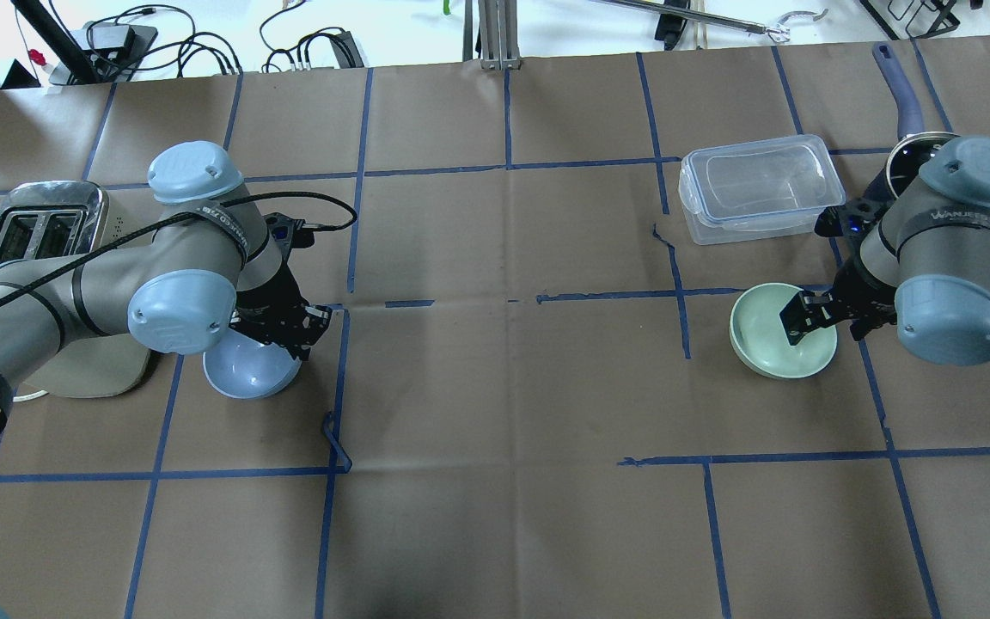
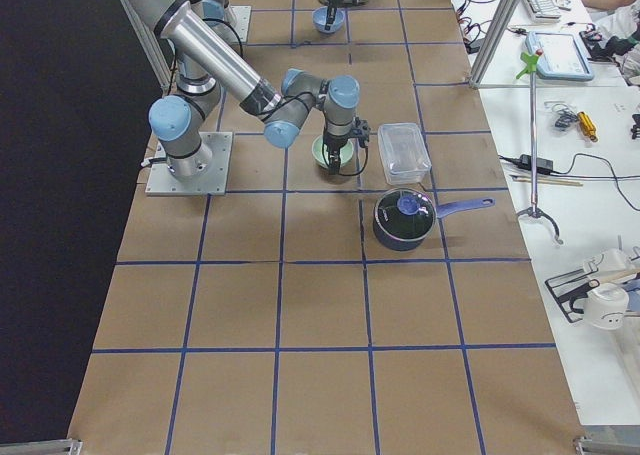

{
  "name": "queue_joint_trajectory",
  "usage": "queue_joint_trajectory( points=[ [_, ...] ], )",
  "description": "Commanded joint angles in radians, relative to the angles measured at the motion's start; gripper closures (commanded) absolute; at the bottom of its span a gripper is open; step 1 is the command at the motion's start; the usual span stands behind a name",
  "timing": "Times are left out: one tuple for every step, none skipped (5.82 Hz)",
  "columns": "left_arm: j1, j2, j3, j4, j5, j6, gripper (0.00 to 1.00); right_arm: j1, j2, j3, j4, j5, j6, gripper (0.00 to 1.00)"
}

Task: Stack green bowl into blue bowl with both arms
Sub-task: 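Lower left gripper onto blue bowl while right gripper grips green bowl, then carry blue bowl to center with left gripper while right lifts green bowl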

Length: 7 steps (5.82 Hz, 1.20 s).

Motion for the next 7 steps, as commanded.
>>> queue_joint_trajectory(
  points=[
    [-0.021,0.013,0.061,-0.033,0.004,-0.037,0.94,-0.003,0.0,0.004,0.01,-0.033,0.001,0.75],
    [-0.092,0.001,0.132,-0.071,-0.009,-0.154,0.93,-0.003,-0.002,0.003,0.01,-0.034,0.005,0.92],
    [-0.211,-0.016,0.194,-0.067,-0.014,-0.213,0.93,-0.003,-0.005,-0.008,0.012,-0.034,0.006,0.93],
    [-0.323,-0.071,0.237,-0.056,-0.034,-0.312,0.93,-0.002,-0.023,-0.048,0.03,-0.038,0.014,0.93],
    [-0.422,-0.13,0.292,0.015,-0.031,-0.324,0.92,0.004,-0.075,-0.13,0.173,-0.035,0.053,0.93],
    [-0.474,-0.19,0.335,0.083,-0.034,-0.33,0.92,0.009,-0.094,-0.234,0.338,-0.023,0.07,0.93],
    [-0.528,-0.232,0.342,0.124,-0.032,-0.354,0.92,0.01,-0.094,-0.311,0.446,0.012,0.063,0.93]
  ],
)
